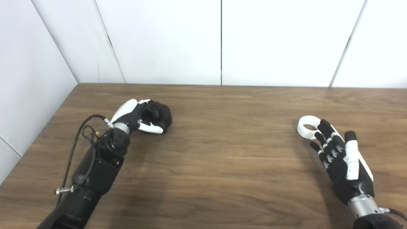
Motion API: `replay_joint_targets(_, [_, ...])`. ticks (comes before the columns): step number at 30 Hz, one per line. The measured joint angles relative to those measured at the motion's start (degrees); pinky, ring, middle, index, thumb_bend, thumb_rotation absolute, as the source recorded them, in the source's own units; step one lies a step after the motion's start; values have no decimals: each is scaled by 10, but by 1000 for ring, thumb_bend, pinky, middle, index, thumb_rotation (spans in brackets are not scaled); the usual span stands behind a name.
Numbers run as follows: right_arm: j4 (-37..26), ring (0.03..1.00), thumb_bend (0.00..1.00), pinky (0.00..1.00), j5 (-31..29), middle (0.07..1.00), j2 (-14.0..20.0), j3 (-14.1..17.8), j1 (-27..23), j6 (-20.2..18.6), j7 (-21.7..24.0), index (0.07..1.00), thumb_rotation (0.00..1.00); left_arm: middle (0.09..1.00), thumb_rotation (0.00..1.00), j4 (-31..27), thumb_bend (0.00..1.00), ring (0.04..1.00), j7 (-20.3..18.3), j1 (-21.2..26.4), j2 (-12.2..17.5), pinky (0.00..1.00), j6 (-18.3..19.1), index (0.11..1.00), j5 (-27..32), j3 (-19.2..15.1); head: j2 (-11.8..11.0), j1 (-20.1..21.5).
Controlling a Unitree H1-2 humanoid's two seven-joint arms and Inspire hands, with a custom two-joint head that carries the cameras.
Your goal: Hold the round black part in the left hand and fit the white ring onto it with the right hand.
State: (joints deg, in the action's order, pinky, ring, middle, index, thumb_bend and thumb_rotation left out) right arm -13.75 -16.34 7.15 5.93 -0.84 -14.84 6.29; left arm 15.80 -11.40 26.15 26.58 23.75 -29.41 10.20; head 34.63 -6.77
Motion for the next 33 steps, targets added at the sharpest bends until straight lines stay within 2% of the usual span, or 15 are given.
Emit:
replay_joint_targets(6, [0,987,619,946,0,975,0,0,1,0,0,937,1000,1000,200,0,806,1000,7,0,-3,970,-10,747,2,-1,2,-2])
replay_joint_targets(10, [0,989,623,955,0,976,0,0,1,1,0,943,1000,1000,193,0,765,1000,17,0,-9,946,-19,710,5,-5,0,-4])
replay_joint_targets(25, [0,982,630,945,0,965,4,0,0,1,2,937,1000,970,139,3,744,1000,24,-2,-10,915,-22,646,8,-11,5,-8])
replay_joint_targets(33, [0,978,635,947,0,961,12,-2,-1,1,3,934,1000,994,131,-19,774,1000,26,-17,-10,960,-24,662,10,-14,11,-10])
